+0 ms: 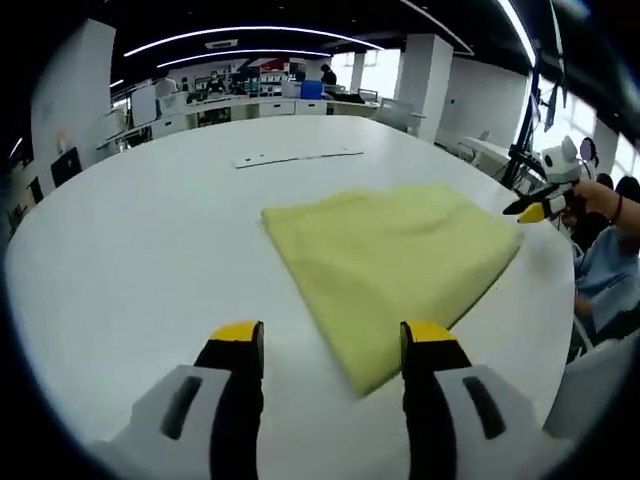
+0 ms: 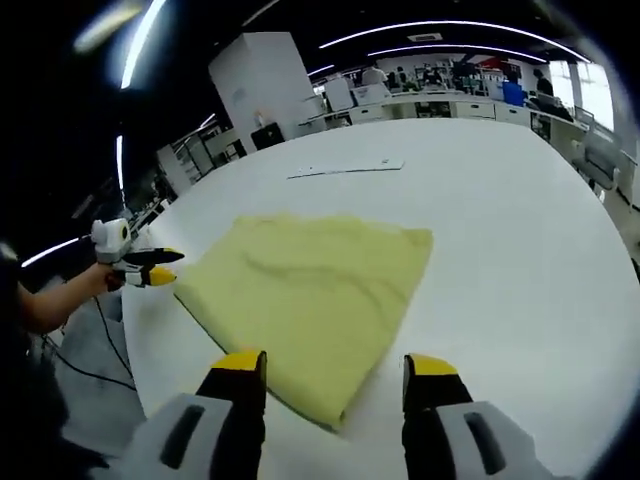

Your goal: Fold the garment on the visible template until the final outline fits inside the template.

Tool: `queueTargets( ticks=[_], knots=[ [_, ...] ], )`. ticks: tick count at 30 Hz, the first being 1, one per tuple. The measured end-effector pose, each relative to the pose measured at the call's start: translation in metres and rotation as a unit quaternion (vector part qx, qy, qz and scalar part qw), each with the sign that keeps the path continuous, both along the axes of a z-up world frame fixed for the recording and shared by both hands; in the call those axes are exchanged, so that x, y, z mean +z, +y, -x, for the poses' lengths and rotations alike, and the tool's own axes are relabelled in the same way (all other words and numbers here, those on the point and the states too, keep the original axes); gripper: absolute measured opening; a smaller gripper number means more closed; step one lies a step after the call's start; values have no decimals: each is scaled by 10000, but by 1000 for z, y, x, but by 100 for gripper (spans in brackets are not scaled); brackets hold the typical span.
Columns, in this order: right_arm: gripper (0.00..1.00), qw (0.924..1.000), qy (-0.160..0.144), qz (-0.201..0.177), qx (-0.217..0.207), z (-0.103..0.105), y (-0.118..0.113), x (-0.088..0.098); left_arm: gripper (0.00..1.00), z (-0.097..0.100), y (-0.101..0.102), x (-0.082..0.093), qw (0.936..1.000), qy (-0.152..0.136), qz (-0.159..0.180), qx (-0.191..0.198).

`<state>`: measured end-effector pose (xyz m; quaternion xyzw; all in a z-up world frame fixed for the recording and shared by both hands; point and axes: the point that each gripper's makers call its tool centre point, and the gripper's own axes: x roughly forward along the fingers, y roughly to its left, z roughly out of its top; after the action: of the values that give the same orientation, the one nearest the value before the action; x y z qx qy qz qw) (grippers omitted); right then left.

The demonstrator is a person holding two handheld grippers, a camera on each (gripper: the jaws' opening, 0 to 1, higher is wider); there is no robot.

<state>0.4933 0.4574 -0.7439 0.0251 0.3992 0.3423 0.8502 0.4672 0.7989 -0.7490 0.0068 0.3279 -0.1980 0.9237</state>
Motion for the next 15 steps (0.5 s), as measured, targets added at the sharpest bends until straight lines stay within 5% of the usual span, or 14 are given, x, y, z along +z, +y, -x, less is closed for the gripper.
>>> queueTargets(
  ticks=[15],
  knots=[
    [28, 9997, 133, -58, -171, 23, -8, -4, 31, 23, -7, -11, 9988, 316, 372, 53]
  ],
)
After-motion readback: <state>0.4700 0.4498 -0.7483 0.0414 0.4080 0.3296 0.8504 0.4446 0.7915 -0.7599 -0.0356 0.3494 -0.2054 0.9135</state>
